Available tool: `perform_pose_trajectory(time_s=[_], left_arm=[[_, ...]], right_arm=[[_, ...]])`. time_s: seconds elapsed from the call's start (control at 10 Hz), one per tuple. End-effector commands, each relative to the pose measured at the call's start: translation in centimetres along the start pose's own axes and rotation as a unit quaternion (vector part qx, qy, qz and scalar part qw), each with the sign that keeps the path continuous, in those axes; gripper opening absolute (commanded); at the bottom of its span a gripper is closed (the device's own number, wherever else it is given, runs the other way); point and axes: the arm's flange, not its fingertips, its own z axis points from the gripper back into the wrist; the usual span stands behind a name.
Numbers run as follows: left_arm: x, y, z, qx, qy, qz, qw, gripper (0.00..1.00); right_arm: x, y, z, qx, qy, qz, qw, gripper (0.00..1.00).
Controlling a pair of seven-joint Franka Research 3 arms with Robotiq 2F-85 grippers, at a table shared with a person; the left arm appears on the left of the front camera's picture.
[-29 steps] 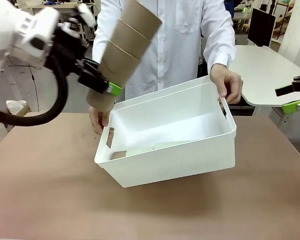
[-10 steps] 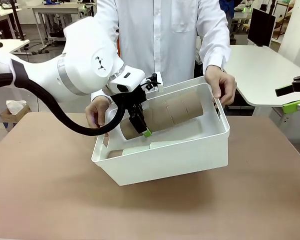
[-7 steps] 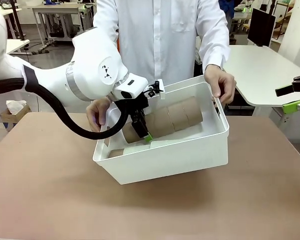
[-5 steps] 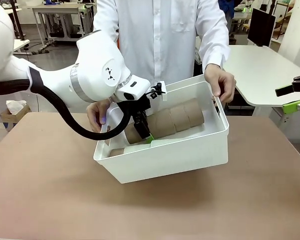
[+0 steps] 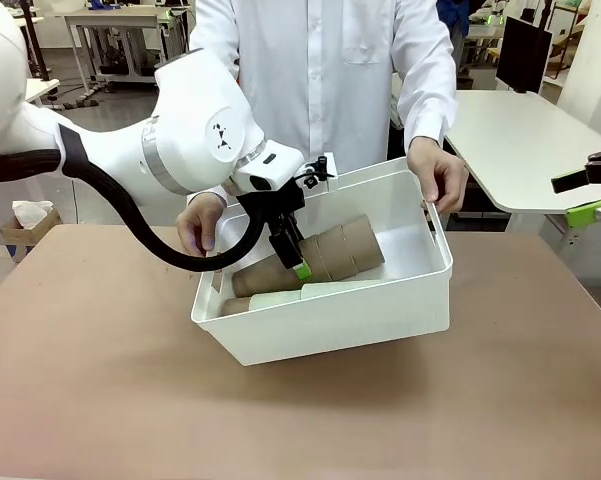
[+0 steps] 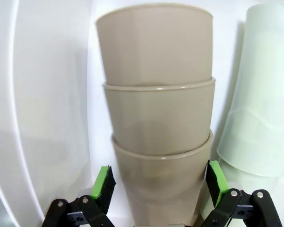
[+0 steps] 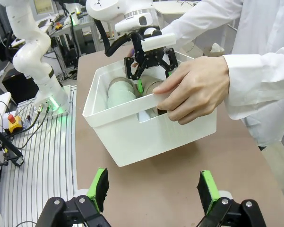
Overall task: Stack the cups and store them in the basket.
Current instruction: Place the stack of Reusable plastic cups into the Pantry Basket.
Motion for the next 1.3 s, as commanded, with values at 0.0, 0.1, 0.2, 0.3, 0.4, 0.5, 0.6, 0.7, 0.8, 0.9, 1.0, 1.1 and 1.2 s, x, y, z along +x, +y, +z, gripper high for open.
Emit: perform_pose_trajectory(time_s=[0.0,0.1,0.2,0.3,0.4,0.5,0.6,0.7,0.8,0.9,1.0,1.1,1.2], left_arm=[[-0.8,-0.9,2.7,-0.021,-0.015,-0.008,1.0,1.0],[-1.4,-1.4,4.4,-0.028,-0.029,-0.001,0.999,1.0],[-2.2,-2.1,6.6,-0.039,-0.058,-0.001,0.998,1.0],[-3.0,-2.9,8.6,-0.044,-0.083,-0.003,0.996,1.0],[-3.9,-3.9,10.6,-0.045,-0.112,-0.003,0.993,1.0],[-5.2,-5.0,12.7,-0.044,-0.134,-0.009,0.99,1.0],[-7.0,-6.3,14.9,-0.036,-0.155,-0.017,0.987,1.0],[-9.3,-7.4,17.1,-0.025,-0.17,-0.021,0.985,1.0],[-12.3,-8.2,19.3,-0.014,-0.187,-0.019,0.982,1.0],[-14.6,-9.2,21.0,-0.004,-0.208,-0.016,0.978,1.0],[-17.0,-10.4,22.8,0.01,-0.221,-0.009,0.975,1.0],[-18.9,-11.6,24.1,0.02,-0.253,-0.014,0.967,1.0],[-20.2,-12.4,24.8,0.031,-0.268,-0.019,0.963,1.0]], right_arm=[[0.3,-0.2,0.0,0.0,-0.011,0.003,1.0,1.0],[0.3,-0.2,0.0,0.0,-0.011,0.003,1.0,1.0],[0.3,-0.2,0.0,0.0,-0.011,0.003,1.0,1.0],[0.3,-0.2,0.0,0.0,-0.011,0.003,1.0,1.0],[0.3,-0.2,0.0,0.0,-0.011,0.003,1.0,1.0],[0.3,-0.2,0.0,0.0,-0.011,0.003,1.0,1.0],[0.3,-0.2,0.0,0.0,-0.011,0.003,1.0,1.0],[0.3,-0.2,0.0,0.0,-0.011,0.003,1.0,1.0],[0.3,-0.2,0.0,0.0,-0.011,0.003,1.0,1.0],[0.3,-0.2,0.0,0.0,-0.011,0.003,1.0,1.0],[0.3,-0.2,0.0,0.0,-0.011,0.003,1.0,1.0],[0.3,-0.2,0.0,0.0,-0.011,0.003,1.0,1.0],[0.3,-0.2,0.0,0.0,-0.011,0.003,1.0,1.0]])
